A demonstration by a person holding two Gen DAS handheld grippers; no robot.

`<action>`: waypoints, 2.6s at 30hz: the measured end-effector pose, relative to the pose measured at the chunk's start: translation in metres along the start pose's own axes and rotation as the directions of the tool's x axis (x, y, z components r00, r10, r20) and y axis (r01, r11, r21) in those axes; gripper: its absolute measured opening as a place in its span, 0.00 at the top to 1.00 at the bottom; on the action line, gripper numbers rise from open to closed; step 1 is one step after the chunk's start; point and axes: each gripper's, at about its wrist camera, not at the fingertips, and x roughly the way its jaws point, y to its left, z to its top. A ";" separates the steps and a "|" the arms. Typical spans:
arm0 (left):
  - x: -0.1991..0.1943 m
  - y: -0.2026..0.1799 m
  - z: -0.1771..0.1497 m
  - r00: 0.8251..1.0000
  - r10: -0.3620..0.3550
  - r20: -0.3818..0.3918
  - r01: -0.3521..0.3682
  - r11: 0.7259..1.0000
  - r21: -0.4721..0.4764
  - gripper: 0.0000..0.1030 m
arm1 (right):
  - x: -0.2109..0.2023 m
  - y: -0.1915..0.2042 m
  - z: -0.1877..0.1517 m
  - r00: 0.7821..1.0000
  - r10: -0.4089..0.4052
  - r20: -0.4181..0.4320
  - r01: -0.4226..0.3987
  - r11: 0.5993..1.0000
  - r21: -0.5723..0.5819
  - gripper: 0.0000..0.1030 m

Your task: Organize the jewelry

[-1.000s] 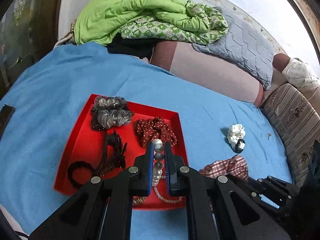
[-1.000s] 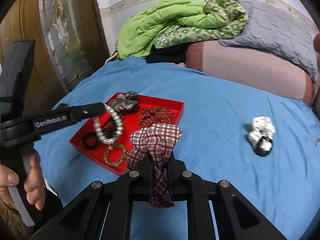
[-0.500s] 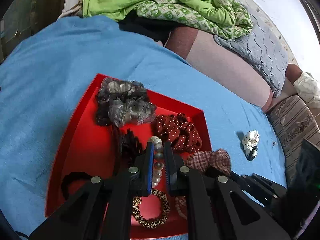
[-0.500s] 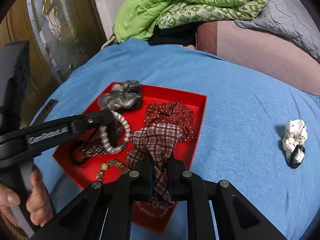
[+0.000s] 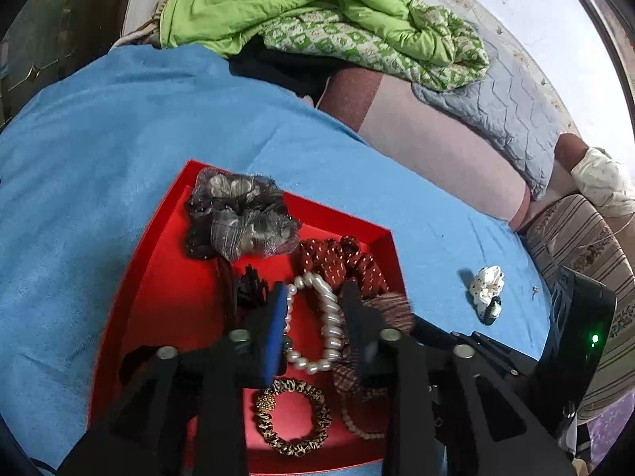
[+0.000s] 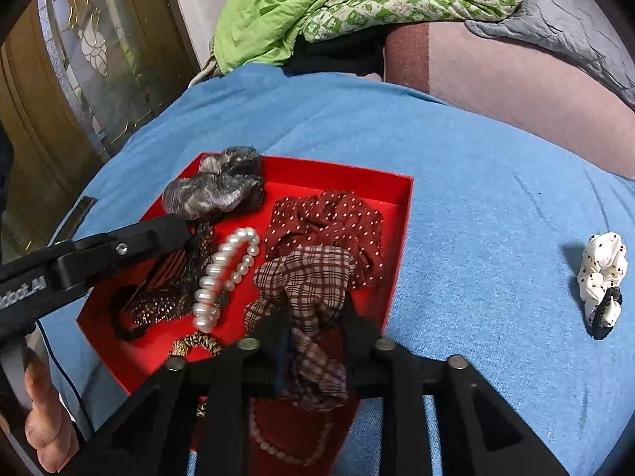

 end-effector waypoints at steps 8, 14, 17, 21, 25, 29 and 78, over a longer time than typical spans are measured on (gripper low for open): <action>-0.005 -0.004 -0.004 0.999 0.038 0.031 -0.039 0.999 0.026 0.69 | -0.020 -0.010 0.004 0.999 0.006 0.042 -0.007 0.999 0.033 0.59; -0.008 -0.012 -0.010 0.998 0.054 0.043 -0.056 0.997 0.052 0.68 | -0.045 -0.041 -0.004 0.997 -0.034 0.070 0.029 0.996 0.081 0.58; -0.011 -0.016 -0.013 0.998 0.043 0.047 -0.045 0.997 0.061 0.68 | -0.059 -0.072 -0.012 0.993 -0.089 0.078 0.080 0.991 0.104 0.58; -0.013 -0.017 -0.016 0.999 0.020 0.039 -0.022 0.999 0.047 0.67 | -0.072 -0.137 -0.028 0.978 -0.199 0.056 0.187 0.966 0.177 0.58; -0.015 -0.022 -0.017 0.999 0.008 0.047 -0.011 0.999 0.053 0.67 | -0.084 -0.209 -0.027 0.950 -0.309 0.045 0.283 0.915 0.287 0.58; -0.009 -0.028 -0.019 0.999 0.012 0.036 -0.015 0.997 0.076 0.67 | -0.075 -0.260 -0.004 0.961 -0.276 0.016 0.254 0.903 0.347 0.58; 0.086 -0.205 -0.132 0.938 0.032 -0.344 0.121 0.903 0.413 0.60 | -0.131 -0.325 -0.119 0.990 -0.124 0.073 0.057 0.803 0.594 0.39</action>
